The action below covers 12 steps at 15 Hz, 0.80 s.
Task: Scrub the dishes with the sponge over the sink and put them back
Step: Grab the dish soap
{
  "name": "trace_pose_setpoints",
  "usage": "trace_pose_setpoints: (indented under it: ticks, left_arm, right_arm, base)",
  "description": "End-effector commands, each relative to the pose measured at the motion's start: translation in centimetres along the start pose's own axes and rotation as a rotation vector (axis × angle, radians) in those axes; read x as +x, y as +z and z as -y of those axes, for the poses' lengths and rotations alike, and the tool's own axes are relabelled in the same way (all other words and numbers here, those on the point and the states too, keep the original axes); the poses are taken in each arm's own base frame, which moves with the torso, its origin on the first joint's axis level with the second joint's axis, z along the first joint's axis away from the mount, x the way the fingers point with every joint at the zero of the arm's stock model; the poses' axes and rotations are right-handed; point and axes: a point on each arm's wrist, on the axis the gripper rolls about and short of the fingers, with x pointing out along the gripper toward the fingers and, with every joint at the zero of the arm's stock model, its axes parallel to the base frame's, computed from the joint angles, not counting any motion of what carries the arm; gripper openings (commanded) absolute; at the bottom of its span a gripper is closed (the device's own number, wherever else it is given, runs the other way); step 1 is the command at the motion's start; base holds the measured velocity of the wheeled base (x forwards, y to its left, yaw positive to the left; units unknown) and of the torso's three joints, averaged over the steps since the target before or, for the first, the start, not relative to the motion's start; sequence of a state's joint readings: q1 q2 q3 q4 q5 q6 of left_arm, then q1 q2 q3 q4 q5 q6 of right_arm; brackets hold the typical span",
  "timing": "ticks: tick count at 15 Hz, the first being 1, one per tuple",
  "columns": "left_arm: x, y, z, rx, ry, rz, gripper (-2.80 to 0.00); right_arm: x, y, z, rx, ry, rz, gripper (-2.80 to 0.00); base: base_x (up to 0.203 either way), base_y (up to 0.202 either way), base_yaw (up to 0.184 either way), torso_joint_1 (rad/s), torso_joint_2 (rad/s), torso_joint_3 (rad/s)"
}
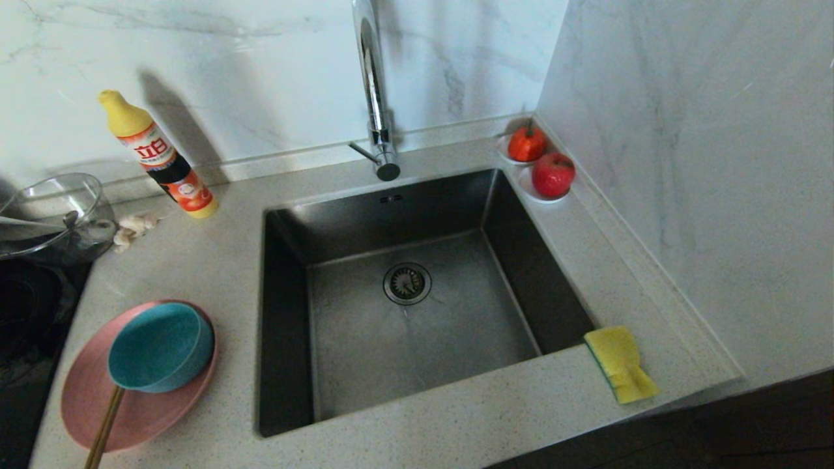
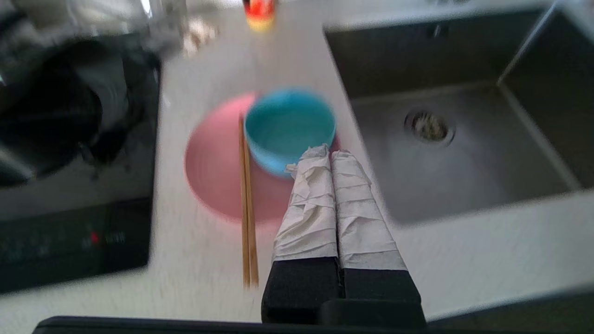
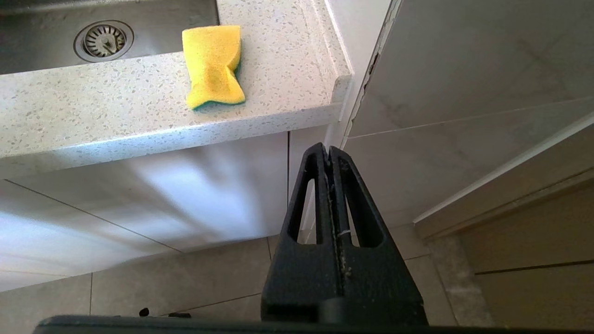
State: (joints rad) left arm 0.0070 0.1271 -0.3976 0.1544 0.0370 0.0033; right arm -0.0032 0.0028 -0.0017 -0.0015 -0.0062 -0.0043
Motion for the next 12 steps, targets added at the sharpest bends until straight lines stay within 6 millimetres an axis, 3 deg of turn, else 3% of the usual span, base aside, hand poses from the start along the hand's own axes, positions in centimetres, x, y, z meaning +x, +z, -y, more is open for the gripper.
trace_pose_setpoints:
  ticks: [1, 4, 6, 9, 12]
  left_arm:
    - [3.6, 3.8, 0.1, -0.030, 0.023, -0.109, -2.80]
    - [9.6, 7.9, 0.2, -0.093, 0.065, -0.213, -2.80]
    - [15.1, 9.9, 0.1, -0.139, 0.087, -0.287, -2.80]
    - [23.0, 10.1, 0.0, -0.164, 0.144, -0.337, -2.80]
    - [28.5, 9.2, -0.3, -0.164, 0.233, -0.243, -2.80]
  right_arm:
    - [0.0, 0.0, 0.0, 0.000, 0.000, 0.000, -2.80]
    - [0.0, 0.0, 0.0, 0.000, 0.000, 0.000, -2.80]
    - [0.0, 0.0, 0.0, 0.000, 0.000, 0.001, -2.80]
    - [0.0, 0.0, 0.0, 0.000, 0.000, 0.000, -2.80]
    - [0.0, 0.0, 0.0, 0.000, 0.000, 0.000, -2.80]
  base:
    - [0.000, 0.000, 0.000, 0.000, 0.00, 0.000]
    - [0.000, 0.000, 0.000, 0.000, 0.00, 0.000]
    - [0.000, 0.000, 0.000, 0.000, 0.00, 0.000]
    - [0.000, 0.000, 0.000, 0.000, 0.00, 0.000]
    - [0.000, 0.000, 0.000, 0.000, 0.00, 0.000]
